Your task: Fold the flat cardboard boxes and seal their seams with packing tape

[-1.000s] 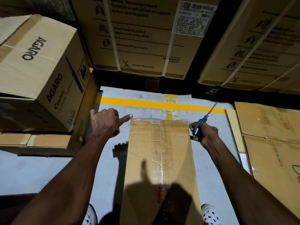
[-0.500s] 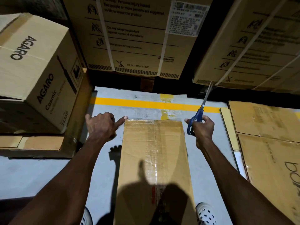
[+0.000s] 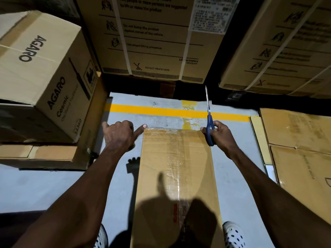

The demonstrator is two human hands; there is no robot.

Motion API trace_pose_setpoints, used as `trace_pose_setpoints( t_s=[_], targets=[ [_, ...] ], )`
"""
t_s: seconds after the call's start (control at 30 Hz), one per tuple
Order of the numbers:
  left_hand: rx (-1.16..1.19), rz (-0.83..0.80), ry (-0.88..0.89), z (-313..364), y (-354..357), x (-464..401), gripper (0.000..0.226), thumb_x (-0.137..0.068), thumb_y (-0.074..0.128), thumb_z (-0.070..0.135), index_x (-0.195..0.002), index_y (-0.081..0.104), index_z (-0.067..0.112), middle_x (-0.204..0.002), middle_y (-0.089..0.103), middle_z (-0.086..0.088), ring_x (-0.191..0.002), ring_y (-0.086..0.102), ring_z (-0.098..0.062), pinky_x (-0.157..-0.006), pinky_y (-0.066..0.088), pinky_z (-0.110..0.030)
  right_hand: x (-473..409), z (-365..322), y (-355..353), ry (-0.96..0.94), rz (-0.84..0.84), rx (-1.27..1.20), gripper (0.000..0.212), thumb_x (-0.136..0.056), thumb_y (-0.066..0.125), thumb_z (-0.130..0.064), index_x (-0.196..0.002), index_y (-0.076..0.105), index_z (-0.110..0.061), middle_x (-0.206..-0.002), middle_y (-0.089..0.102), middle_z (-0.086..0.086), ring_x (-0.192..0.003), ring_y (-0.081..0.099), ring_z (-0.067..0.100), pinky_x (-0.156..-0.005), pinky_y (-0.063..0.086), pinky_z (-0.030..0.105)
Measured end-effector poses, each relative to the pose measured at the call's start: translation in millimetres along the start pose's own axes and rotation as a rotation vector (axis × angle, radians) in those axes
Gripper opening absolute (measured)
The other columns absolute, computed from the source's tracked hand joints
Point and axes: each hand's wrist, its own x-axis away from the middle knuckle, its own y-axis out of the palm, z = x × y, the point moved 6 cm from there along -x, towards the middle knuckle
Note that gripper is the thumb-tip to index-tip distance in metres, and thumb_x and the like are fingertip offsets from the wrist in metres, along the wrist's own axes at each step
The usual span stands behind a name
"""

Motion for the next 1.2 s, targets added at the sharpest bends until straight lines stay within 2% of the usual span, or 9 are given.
trace_pose_setpoints(
  t_s=[0.1, 0.2, 0.33, 0.6, 0.7, 0.83, 1.03, 1.1, 1.2],
  targets=[
    [-0.005, 0.016, 0.002, 0, -1, 0, 0.073, -0.089, 0.026, 0.082, -0.087, 0.07, 0.024, -0.071, 0.065, 0.003, -0.076, 0.065, -0.02, -0.098, 0.029, -0.045, -7, -21, -9, -0.094, 0.091, 0.237, 0.02, -0.083, 0.074, -0.034, -0.091, 0.059, -0.023, -0.085, 0.067, 0.002, -0.081, 0.064, 0.027, -0.066, 0.048, 0.038],
    [-0.002, 0.016, -0.003, -2, 1, -1, 0.072, -0.089, 0.026, 0.082, -0.086, 0.07, 0.024, -0.072, 0.067, 0.003, -0.075, 0.065, -0.02, -0.097, 0.03, -0.045, -8, -46, 4, -0.195, 0.024, 0.136, 0.033, -0.071, 0.078, -0.044, -0.086, 0.055, -0.026, -0.08, 0.067, 0.003, -0.079, 0.067, 0.03, -0.062, 0.055, 0.045],
    [0.014, 0.002, -0.012, -3, 3, -1, 0.07, -0.09, 0.028, 0.081, -0.087, 0.07, 0.024, -0.074, 0.067, 0.002, -0.077, 0.065, -0.02, -0.099, 0.028, -0.046, -6, -57, 35, -0.214, -0.093, 0.288, 0.031, -0.081, 0.08, -0.039, -0.082, 0.051, -0.03, -0.073, 0.056, -0.006, -0.07, 0.056, 0.023, -0.056, 0.036, 0.031],
    [0.035, 0.002, 0.001, -1, 0, -1, 0.073, -0.091, 0.022, 0.08, -0.078, 0.065, 0.022, -0.072, 0.065, 0.003, -0.074, 0.062, -0.02, -0.105, 0.027, -0.05, -8, -56, 44, -0.195, -0.119, 0.58, 0.032, -0.086, 0.07, -0.051, -0.08, 0.046, -0.031, -0.075, 0.057, -0.007, -0.074, 0.057, 0.023, -0.057, 0.034, 0.03],
    [0.055, 0.001, -0.006, -2, 1, 2, 0.072, -0.092, 0.023, 0.079, -0.078, 0.064, 0.021, -0.069, 0.061, 0.003, -0.07, 0.057, -0.02, -0.106, 0.026, -0.05, -12, -69, 45, -0.175, -0.162, 0.492, 0.029, -0.082, 0.078, -0.043, -0.082, 0.054, -0.026, -0.077, 0.062, -0.001, -0.074, 0.059, 0.026, -0.061, 0.039, 0.033],
    [0.077, 0.007, -0.017, -4, 5, 2, 0.073, -0.091, 0.023, 0.081, -0.078, 0.063, 0.021, -0.07, 0.064, 0.002, -0.074, 0.063, -0.021, -0.107, 0.025, -0.052, -3, -98, 75, -0.248, -0.204, 0.093, 0.037, -0.075, 0.088, -0.034, -0.084, 0.057, -0.016, -0.076, 0.056, 0.005, -0.076, 0.062, 0.031, -0.067, 0.048, 0.04],
    [0.095, -0.043, -0.034, -5, 7, 3, 0.07, -0.093, 0.024, 0.079, -0.081, 0.064, 0.022, -0.076, 0.066, 0.002, -0.081, 0.064, -0.022, -0.103, 0.026, -0.049, -2, -103, 122, -0.255, -0.231, 0.275, 0.035, -0.074, 0.084, -0.042, -0.08, 0.056, -0.022, -0.076, 0.061, 0.004, -0.068, 0.056, 0.027, -0.06, 0.036, 0.034],
    [0.171, -0.093, -0.015, -5, 6, 1, 0.063, -0.097, 0.025, 0.073, -0.095, 0.068, 0.026, -0.087, 0.07, 0.002, -0.094, 0.066, -0.023, -0.101, 0.024, -0.048, -6, -98, 121, -0.212, -0.249, 0.222, 0.035, -0.071, 0.082, -0.046, -0.079, 0.056, -0.024, -0.077, 0.064, 0.007, -0.069, 0.059, 0.026, -0.061, 0.039, 0.036],
    [0.418, -0.271, 0.046, -14, 15, -3, 0.05, -0.1, 0.028, 0.067, -0.122, 0.062, 0.038, -0.123, 0.069, 0.003, -0.12, 0.059, -0.024, -0.105, 0.021, -0.049, -9, -95, 121, -0.199, -0.245, 0.183, 0.037, -0.065, 0.079, -0.052, -0.079, 0.058, -0.026, -0.08, 0.066, 0.011, -0.071, 0.064, 0.029, -0.062, 0.046, 0.042]
  ],
)
